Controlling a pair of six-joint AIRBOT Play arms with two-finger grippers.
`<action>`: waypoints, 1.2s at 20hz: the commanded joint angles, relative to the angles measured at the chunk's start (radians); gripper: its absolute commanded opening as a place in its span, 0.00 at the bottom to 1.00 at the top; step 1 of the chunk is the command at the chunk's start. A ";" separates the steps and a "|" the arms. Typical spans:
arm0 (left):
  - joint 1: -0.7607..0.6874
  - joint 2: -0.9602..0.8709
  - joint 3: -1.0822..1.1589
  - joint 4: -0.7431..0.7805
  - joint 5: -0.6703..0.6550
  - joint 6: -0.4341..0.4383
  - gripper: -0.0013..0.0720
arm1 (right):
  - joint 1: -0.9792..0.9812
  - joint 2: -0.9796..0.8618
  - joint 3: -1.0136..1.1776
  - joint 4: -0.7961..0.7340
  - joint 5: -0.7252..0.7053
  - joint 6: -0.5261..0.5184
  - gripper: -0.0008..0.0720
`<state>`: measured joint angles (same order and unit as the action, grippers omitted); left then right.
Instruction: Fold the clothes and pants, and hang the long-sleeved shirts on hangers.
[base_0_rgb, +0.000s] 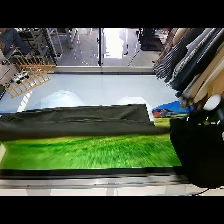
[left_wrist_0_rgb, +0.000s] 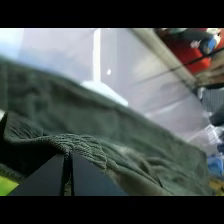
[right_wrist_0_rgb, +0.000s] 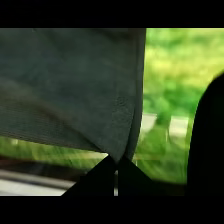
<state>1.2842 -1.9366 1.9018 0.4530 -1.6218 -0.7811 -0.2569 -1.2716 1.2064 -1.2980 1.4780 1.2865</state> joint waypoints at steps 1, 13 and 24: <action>0.063 -0.077 -0.017 0.132 -0.051 0.020 0.04 | -0.008 0.066 -0.378 -0.115 -0.118 -0.018 0.04; 0.132 -0.092 -0.016 0.209 -0.005 -0.020 0.81 | -0.055 0.064 -0.393 0.043 -0.207 0.020 0.73; -0.117 0.109 -0.016 0.122 0.114 0.025 0.64 | -0.045 -0.260 0.009 0.364 -0.593 0.071 0.70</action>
<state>1.2457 -1.8732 1.8858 0.5621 -1.5284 -0.7620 -0.3069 -1.3842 1.1069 -0.9749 0.9077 1.3834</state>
